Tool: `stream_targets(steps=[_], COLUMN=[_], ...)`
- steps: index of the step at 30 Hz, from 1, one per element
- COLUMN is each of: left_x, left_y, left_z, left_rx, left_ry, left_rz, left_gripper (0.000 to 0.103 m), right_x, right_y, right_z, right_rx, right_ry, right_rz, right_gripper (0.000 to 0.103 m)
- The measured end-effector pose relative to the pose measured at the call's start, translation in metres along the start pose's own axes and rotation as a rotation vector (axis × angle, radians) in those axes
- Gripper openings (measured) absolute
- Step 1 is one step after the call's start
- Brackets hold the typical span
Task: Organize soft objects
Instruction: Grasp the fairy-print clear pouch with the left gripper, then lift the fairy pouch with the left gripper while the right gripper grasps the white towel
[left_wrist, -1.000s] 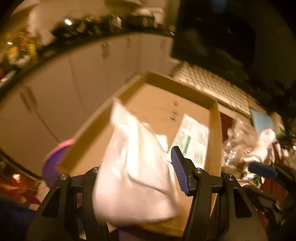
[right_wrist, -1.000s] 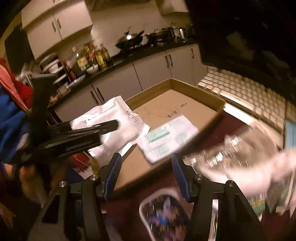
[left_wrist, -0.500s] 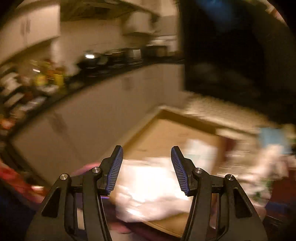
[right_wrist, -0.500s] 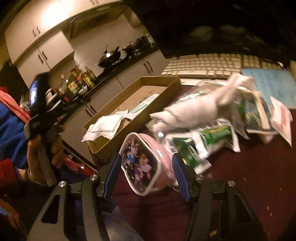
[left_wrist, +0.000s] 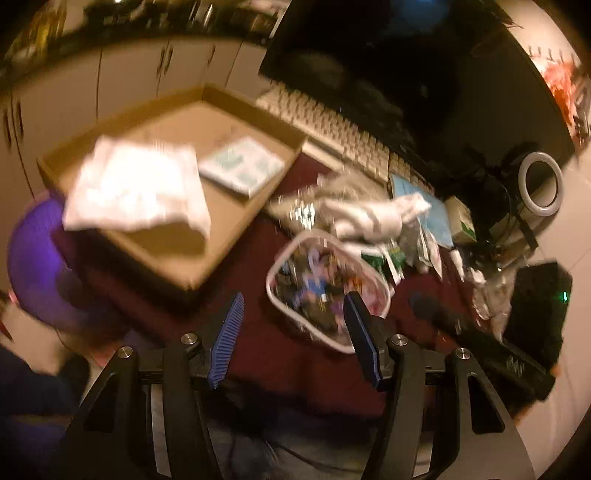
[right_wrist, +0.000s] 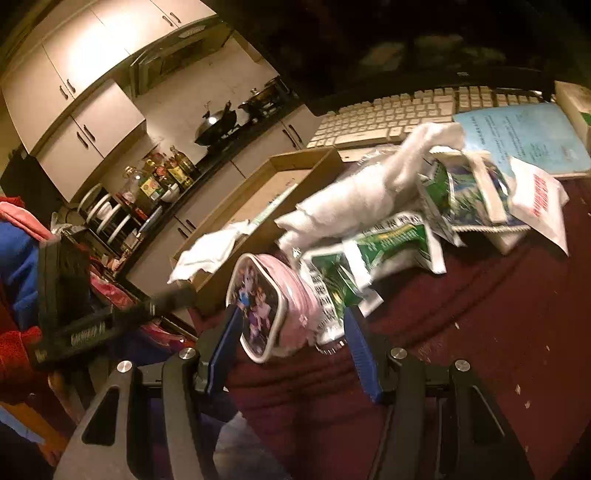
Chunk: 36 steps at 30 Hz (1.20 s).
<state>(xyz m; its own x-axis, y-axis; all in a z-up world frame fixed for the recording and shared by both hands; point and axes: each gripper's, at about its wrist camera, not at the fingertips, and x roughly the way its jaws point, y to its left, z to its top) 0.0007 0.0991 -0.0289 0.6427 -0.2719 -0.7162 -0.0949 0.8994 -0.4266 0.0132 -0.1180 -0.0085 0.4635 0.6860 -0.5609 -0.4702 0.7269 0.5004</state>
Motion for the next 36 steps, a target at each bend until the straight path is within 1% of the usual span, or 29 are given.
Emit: stream_targets(steps=[1, 4, 5, 6, 7, 10, 13, 15, 19, 20, 21, 22, 24, 25, 26, 28, 29, 30, 32, 36], left_x=[0.005, 0.013, 0.016, 0.019, 0.021, 0.026, 0.031, 0.037, 0.049, 0.051, 0.051, 0.050, 0.045, 0.039, 0.036, 0.028, 0.025, 0.020, 0.014, 0.015], left_y=[0.001, 0.001, 0.001, -0.001, -0.001, -0.001, 0.001, 0.001, -0.005, -0.005, -0.005, -0.003, 0.001, 0.002, 0.002, 0.002, 0.003, 0.004, 0.007, 0.016], left_z=[-0.003, -0.008, -0.008, -0.008, -0.008, -0.006, -0.005, -0.004, -0.003, -0.002, -0.002, -0.002, -0.001, 0.000, 0.000, 0.000, -0.001, -0.002, -0.003, -0.005], left_rx=[-0.009, -0.052, -0.061, -0.068, -0.070, -0.077, -0.088, -0.099, -0.118, -0.131, -0.142, -0.149, -0.167, -0.170, -0.161, -0.136, -0.134, -0.129, -0.130, -0.160], left_ry=[0.020, 0.030, 0.037, 0.043, 0.045, 0.055, 0.053, 0.061, 0.061, 0.053, 0.031, 0.014, -0.003, -0.015, -0.024, -0.045, -0.050, -0.060, -0.075, -0.061], left_rz=[0.001, -0.013, -0.022, -0.031, -0.033, -0.042, -0.060, -0.084, -0.140, -0.141, -0.122, -0.133, -0.162, -0.186, -0.191, -0.188, -0.195, -0.213, -0.222, -0.252], left_gripper=[0.056, 0.056, 0.056, 0.056, 0.056, 0.056, 0.056, 0.056, 0.056, 0.052, 0.043, 0.041, 0.032, 0.030, 0.029, 0.027, 0.026, 0.025, 0.024, 0.023], right_x=[0.004, 0.019, 0.027, 0.031, 0.033, 0.029, 0.022, 0.018, 0.016, 0.016, 0.016, 0.016, 0.014, 0.014, 0.012, 0.011, 0.008, 0.004, -0.005, -0.009], right_y=[0.002, 0.007, 0.009, 0.008, 0.006, -0.005, -0.022, -0.037, -0.033, -0.031, -0.028, -0.027, -0.026, -0.026, -0.025, -0.022, -0.021, -0.022, -0.023, -0.027], right_z=[0.003, 0.008, 0.008, 0.005, 0.003, -0.003, -0.005, -0.007, -0.009, -0.009, -0.009, -0.009, -0.010, -0.009, -0.010, -0.010, -0.009, -0.007, 0.001, 0.024], right_rx=[-0.003, -0.019, -0.025, -0.026, -0.026, 0.012, 0.077, 0.146, 0.128, 0.117, 0.107, 0.102, 0.103, 0.100, 0.092, 0.090, 0.090, 0.087, 0.092, 0.134], right_ry=[0.006, 0.029, 0.051, 0.069, 0.083, 0.080, 0.078, 0.089, 0.092, 0.094, 0.091, 0.088, 0.079, 0.068, 0.061, 0.052, 0.042, 0.023, -0.014, -0.053], right_rz=[0.000, -0.009, -0.011, -0.020, -0.030, -0.009, 0.040, 0.094, 0.095, 0.095, 0.088, 0.078, 0.079, 0.080, 0.083, 0.075, 0.058, 0.052, 0.035, -0.017], right_gripper=[0.056, 0.050, 0.042, 0.025, 0.023, 0.020, 0.020, 0.020, 0.020, 0.020, 0.020, 0.020, 0.023, 0.023, 0.024, 0.035, 0.041, 0.044, 0.046, 0.051])
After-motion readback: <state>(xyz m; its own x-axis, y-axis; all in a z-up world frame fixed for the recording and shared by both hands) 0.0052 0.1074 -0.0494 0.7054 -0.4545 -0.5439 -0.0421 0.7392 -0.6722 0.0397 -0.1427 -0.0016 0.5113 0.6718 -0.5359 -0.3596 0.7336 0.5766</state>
